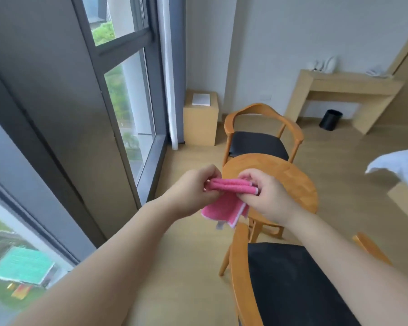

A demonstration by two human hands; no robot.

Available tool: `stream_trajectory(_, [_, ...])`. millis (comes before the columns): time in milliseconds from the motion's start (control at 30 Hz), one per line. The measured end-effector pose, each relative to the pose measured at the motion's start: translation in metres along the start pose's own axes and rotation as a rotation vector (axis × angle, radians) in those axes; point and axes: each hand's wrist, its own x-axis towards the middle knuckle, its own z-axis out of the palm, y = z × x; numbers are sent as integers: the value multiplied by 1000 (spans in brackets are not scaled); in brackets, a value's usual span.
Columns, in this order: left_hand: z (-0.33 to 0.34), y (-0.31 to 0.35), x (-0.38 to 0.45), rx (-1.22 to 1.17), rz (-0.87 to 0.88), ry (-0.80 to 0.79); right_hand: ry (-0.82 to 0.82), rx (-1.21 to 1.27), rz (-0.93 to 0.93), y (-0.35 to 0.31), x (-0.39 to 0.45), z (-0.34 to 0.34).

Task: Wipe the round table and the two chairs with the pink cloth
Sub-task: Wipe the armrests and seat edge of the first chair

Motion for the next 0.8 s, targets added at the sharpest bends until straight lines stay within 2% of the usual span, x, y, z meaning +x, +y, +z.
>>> stream_trajectory(200, [23,-7,70,-83,134,-144,90,-50,90,24,18,-20])
stream_trajectory(367, [49,-14,149,-170,198,-304,323,-123,143,67,45,-60])
stream_trajectory(500, [65,-27,233,-117,187,-485,475,-100,164,109,90,-103])
stream_trajectory(633, [72,-32,324,5,222,-480,595,-10,233,141,148,-148])
stream_trajectory(800, [89,-30,422,17,285,-486,673,-63,329,180,185,-199])
